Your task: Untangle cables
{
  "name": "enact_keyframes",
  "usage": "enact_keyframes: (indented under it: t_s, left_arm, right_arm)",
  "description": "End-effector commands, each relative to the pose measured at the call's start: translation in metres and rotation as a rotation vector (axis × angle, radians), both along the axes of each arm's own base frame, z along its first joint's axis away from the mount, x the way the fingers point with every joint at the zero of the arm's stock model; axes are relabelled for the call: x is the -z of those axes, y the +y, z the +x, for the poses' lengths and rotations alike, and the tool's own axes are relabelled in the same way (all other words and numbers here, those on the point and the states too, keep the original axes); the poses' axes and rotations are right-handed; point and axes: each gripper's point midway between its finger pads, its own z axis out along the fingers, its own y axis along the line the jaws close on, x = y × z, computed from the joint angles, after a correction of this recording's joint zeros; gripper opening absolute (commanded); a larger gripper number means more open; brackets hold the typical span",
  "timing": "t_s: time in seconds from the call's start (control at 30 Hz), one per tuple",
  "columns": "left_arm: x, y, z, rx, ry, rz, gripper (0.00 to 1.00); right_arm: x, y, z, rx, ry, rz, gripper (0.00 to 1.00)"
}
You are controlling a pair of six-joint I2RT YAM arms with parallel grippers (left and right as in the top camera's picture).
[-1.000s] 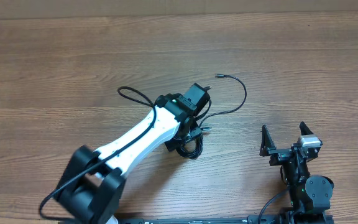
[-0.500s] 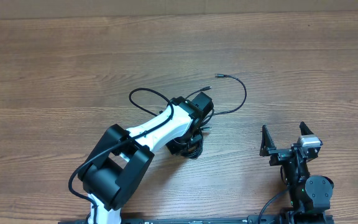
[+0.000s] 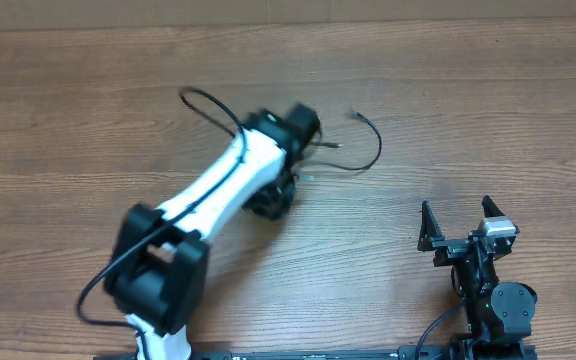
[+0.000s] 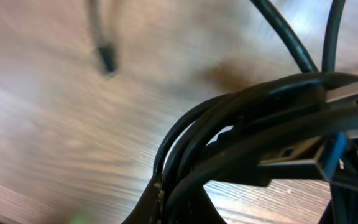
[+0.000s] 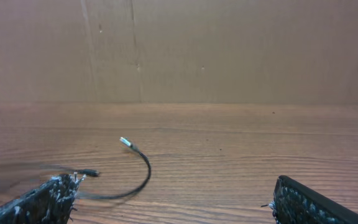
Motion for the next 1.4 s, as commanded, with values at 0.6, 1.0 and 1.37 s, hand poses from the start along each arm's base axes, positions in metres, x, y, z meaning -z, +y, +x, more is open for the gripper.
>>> enact_keyframes:
  t_s: [0.6,1.0,1.37]
  left_arm:
    - [-0.05,-0.002,-0.014,0.473,0.065,-0.05,1.0]
    - [0.0,-0.052,-0.083,-0.317,0.262,-0.322,0.9]
    - [0.071,-0.072,-0.132,-0.695,0.332,-0.33,0.76]
  right_arm:
    - [0.001,0.0,0.0,0.004,-0.007,-0.005,1.0]
    - [0.001,0.0,0.0,0.004,-0.007,-0.005,1.0]
    - [0.001,0.0,0.0,0.004,-0.007,-0.005,1.0]
